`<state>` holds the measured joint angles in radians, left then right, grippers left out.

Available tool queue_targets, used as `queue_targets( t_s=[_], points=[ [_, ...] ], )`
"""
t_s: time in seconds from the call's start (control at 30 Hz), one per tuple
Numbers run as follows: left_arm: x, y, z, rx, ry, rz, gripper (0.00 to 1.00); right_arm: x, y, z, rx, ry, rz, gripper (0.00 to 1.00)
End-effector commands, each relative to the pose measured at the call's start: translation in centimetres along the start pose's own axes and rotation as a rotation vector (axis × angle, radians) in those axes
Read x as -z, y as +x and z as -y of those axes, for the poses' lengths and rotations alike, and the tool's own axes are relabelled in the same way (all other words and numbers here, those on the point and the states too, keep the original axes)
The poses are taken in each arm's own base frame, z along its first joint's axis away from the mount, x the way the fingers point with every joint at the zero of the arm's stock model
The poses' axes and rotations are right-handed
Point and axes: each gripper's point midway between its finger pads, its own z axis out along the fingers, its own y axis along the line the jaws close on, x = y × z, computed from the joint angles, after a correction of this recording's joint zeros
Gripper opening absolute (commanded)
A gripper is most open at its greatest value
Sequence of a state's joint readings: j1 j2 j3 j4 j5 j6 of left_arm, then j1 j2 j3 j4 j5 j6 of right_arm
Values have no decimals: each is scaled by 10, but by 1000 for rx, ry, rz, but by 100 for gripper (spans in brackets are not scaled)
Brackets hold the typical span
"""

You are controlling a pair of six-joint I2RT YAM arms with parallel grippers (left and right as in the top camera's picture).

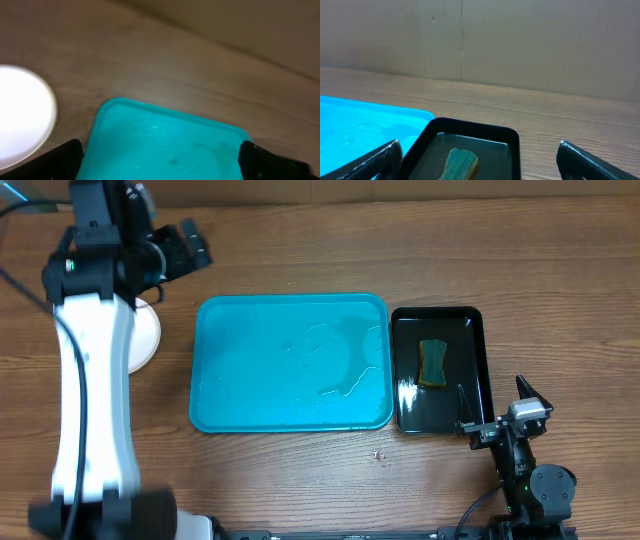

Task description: Clean dirty plates on tray and stack at the side

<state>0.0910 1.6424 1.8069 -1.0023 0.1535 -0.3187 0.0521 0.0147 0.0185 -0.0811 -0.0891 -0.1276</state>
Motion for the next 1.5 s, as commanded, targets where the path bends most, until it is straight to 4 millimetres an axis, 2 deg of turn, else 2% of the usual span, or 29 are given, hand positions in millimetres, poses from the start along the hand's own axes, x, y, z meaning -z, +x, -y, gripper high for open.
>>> queue_targets(
  t_s=[0.0,0.2,0.27,0.37,0.5,0.67,0.7,0.77,0.83,1.03,1.13,1.2,1.3,1.33,1.47],
  points=[
    [75,-8,30,-57,70,154,100,0,2,1,4,4,5,100],
    [161,-1,40,-86,126,326,100,0,2,1,4,4,5,100],
    [177,11,32,-84,106,352,100,0,2,1,4,4,5,100],
    [187,41,21,-82,97,348,100,0,2,1,4,4,5,100],
    [184,84,-8,-66,22,342,100,0,2,1,4,4,5,100],
    [158,147,-37,-58,13,353,100,0,2,1,4,4,5,100],
    [155,152,-39,-50,25,381,100,0,2,1,4,4,5,100],
    [151,154,-40,-23,62,462,100,0,2,1,4,4,5,100],
    [155,147,-37,-13,118,591,100,0,2,1,4,4,5,100],
    [199,122,-24,-45,289,1037,100,0,2,1,4,4,5,100],
    [218,122,-24,-49,347,1210,100,0,2,1,4,4,5,100],
    [223,125,-26,-49,369,1282,100,0,2,1,4,4,5,100],
    [212,133,-32,-43,372,1311,100,0,2,1,4,4,5,100],
    [192,139,-38,-39,355,1279,100,0,2,1,4,4,5,100],
    [151,149,-47,-34,320,1196,100,0,2,1,4,4,5,100]
  ],
)
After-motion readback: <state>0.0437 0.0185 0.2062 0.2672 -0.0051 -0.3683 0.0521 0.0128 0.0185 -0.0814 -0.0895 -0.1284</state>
